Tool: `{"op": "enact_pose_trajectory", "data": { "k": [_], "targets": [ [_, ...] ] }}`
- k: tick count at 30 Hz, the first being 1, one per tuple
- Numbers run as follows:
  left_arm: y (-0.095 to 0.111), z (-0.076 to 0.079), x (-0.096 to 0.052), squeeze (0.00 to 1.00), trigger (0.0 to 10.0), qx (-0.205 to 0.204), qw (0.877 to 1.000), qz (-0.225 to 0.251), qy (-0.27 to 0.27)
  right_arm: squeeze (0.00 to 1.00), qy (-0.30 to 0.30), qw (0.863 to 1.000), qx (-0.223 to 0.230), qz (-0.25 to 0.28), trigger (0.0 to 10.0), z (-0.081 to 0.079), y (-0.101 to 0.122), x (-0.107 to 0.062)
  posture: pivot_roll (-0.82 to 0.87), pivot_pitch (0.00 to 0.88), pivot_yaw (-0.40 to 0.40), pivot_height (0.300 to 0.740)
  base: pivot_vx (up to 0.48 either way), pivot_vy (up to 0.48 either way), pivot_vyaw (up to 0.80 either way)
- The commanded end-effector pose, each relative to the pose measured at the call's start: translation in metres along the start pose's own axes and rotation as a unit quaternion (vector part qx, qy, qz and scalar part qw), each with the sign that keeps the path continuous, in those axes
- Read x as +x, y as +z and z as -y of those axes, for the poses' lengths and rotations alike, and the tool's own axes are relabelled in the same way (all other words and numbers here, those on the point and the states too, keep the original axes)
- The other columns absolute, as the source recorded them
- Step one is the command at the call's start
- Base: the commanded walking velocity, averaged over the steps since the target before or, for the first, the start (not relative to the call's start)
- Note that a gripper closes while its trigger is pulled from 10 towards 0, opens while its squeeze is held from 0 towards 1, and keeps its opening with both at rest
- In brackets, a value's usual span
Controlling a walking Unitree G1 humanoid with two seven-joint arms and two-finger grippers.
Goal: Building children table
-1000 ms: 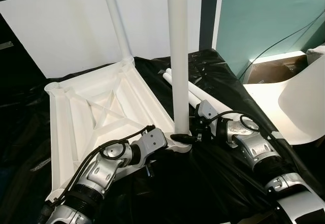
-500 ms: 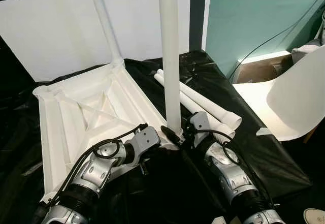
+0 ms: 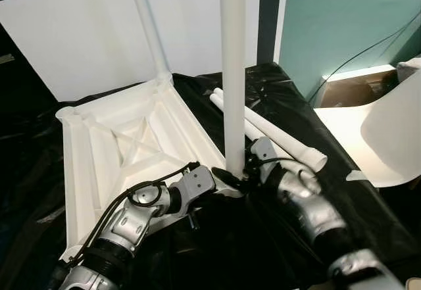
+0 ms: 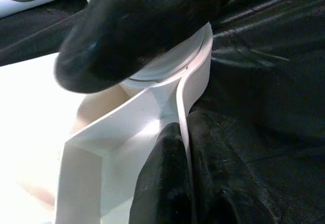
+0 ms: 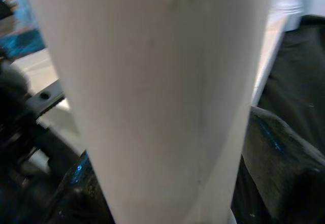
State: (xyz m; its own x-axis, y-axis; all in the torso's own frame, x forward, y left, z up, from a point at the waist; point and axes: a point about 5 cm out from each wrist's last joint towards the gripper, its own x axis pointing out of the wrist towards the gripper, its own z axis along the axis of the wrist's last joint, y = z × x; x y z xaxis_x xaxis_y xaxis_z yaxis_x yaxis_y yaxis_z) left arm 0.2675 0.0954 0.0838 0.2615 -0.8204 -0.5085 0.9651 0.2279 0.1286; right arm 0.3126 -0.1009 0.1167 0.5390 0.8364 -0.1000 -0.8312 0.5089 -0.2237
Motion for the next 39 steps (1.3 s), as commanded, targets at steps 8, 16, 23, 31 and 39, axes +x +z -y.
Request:
{"op": "enact_pose_trajectory", "data": {
  "k": [8,16,23,31,39],
  "targets": [
    [-0.045,0.037,0.010,0.00,10.0,-0.073,0.991,-0.064,-0.091,0.00,0.151,0.982,0.030,-0.111,0.0,0.005,-0.019,-0.029,0.09,0.000,0.047,0.740,0.000,0.000,0.00],
    [-0.046,0.039,0.011,0.00,10.0,-0.073,0.991,-0.064,-0.091,0.00,0.142,0.985,0.057,-0.086,0.0,0.002,-0.015,-0.025,0.09,0.000,0.048,0.740,0.000,0.000,0.00],
    [-0.046,0.039,0.011,0.00,10.0,-0.074,0.991,-0.065,-0.092,0.00,0.011,0.998,0.056,0.017,0.0,-0.018,-0.008,-0.006,0.08,0.000,0.046,0.740,0.000,0.000,0.00],
    [-0.047,0.040,0.012,0.00,10.0,-0.074,0.991,-0.065,-0.094,0.00,-0.148,0.978,0.116,0.084,0.0,-0.019,-0.007,0.004,0.08,0.000,0.056,0.740,0.000,0.000,0.00],
    [-0.045,0.039,0.014,0.00,10.0,-0.071,0.991,-0.063,-0.095,0.00,-0.144,0.980,0.114,0.071,1.5,-0.030,-0.004,0.015,0.08,0.000,0.054,0.740,0.000,0.000,0.00]
  ]
}}
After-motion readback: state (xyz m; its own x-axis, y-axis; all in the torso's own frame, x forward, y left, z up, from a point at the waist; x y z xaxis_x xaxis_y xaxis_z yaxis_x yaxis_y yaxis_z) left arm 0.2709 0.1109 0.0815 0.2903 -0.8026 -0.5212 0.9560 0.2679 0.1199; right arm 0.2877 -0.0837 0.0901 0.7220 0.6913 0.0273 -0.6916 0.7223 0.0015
